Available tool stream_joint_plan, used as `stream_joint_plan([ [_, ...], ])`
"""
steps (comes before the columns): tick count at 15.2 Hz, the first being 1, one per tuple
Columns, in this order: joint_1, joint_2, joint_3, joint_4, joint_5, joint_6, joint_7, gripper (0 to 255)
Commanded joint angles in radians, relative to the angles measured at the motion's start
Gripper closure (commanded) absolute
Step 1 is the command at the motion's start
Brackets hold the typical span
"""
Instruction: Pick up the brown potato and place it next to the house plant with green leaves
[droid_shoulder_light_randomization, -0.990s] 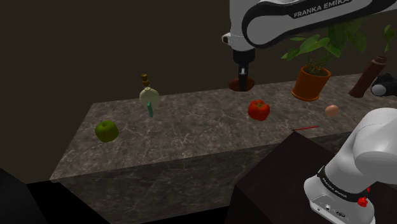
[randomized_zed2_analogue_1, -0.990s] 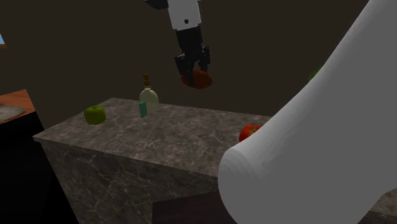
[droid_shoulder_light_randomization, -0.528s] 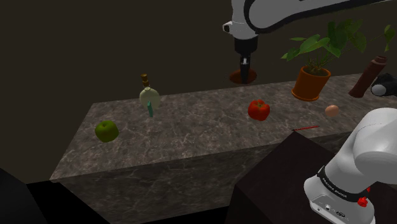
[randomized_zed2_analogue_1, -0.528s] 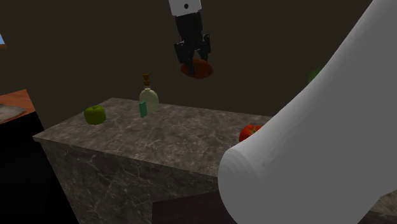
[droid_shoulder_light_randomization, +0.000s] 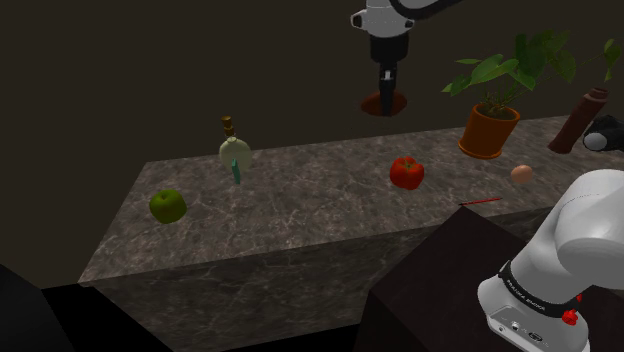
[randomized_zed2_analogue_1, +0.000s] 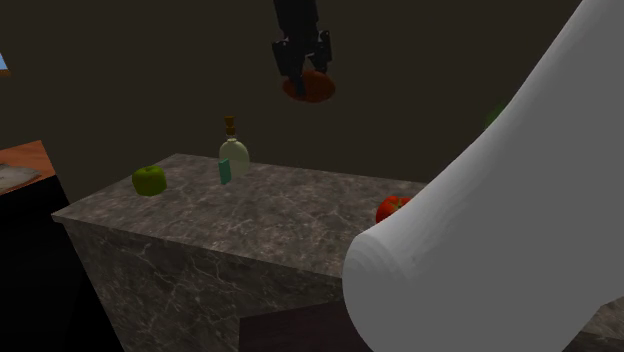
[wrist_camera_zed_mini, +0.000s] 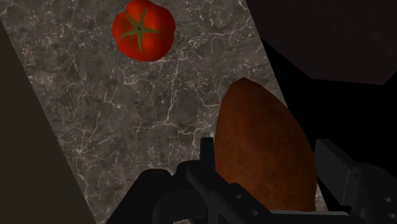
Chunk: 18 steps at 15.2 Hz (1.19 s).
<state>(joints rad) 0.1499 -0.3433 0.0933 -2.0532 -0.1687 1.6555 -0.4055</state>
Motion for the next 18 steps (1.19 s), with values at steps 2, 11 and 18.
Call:
stream_joint_plan([
  [2,0.0,0.001,0.001,0.041,0.001,-0.04,-0.006,255],
  [11,-0.002,0.026,0.004,0.186,-0.001,-0.159,-0.025,255],
  [18,-0.004,0.058,0.007,0.314,-0.005,-0.254,-0.039,255],
])
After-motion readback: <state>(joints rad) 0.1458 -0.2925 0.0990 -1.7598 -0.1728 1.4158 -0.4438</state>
